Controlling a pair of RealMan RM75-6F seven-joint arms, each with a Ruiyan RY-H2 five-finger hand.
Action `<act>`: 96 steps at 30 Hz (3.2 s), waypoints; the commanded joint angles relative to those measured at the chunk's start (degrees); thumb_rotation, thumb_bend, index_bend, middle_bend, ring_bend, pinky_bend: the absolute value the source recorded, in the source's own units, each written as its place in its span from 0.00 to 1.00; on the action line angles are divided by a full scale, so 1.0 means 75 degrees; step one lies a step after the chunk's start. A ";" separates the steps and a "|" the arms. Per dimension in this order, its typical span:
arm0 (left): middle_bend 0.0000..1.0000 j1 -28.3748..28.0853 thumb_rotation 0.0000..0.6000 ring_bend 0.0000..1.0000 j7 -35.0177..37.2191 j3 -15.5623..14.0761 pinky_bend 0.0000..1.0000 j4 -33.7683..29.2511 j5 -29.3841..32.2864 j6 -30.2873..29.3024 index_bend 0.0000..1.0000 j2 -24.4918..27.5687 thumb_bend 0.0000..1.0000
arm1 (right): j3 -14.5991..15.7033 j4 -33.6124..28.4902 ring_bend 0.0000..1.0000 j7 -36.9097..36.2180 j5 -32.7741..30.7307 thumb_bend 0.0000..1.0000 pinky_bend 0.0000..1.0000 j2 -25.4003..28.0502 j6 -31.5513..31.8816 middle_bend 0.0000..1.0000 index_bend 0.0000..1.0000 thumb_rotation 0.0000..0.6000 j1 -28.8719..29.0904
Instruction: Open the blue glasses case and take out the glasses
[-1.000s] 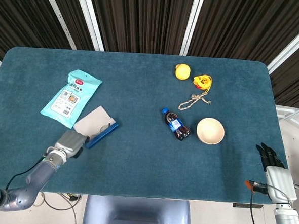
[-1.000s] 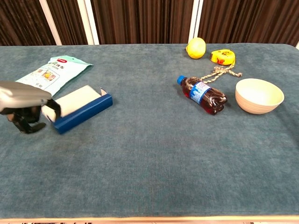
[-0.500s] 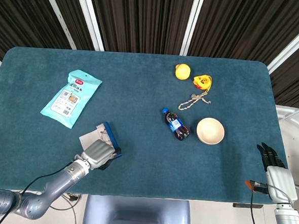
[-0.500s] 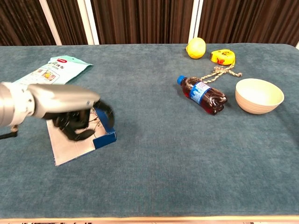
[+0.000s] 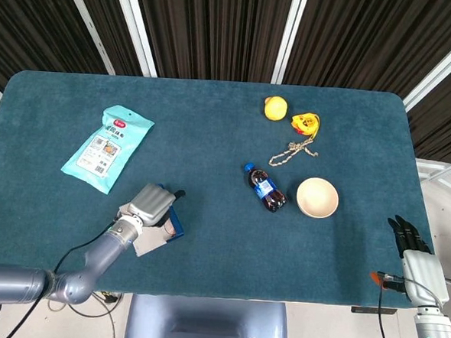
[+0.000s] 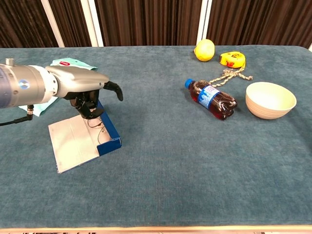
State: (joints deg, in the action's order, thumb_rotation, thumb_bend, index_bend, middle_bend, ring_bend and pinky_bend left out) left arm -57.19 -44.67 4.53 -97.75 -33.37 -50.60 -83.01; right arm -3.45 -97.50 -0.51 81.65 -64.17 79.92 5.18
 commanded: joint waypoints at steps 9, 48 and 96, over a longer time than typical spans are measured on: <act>0.97 -0.0713 1.00 0.85 -0.0940 -0.0354 0.93 0.0634 0.1802 -0.0190 0.18 -0.0274 0.48 | 0.0006 -0.0019 0.00 0.0034 -0.0005 0.17 0.21 0.0000 0.0005 0.00 0.00 1.00 -0.0007; 1.00 0.0455 1.00 0.88 0.0547 -0.0903 0.95 0.0176 -0.0224 -0.0952 0.42 0.0381 0.26 | 0.0032 -0.0032 0.00 0.0011 0.0073 0.17 0.21 0.0000 0.0020 0.00 0.00 1.00 -0.0008; 1.00 0.0612 1.00 0.89 0.0608 -0.0379 0.96 0.0916 -0.0517 -0.1229 0.58 -0.0351 0.38 | 0.0026 -0.0050 0.00 0.0020 0.0030 0.17 0.21 0.0007 0.0001 0.00 0.00 1.00 -0.0007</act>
State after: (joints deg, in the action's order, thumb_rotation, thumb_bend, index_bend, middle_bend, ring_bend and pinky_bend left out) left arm -52.99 -40.54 1.21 -91.33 -36.65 -58.86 -85.40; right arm -3.26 -97.87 -0.36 81.87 -64.11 79.93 5.12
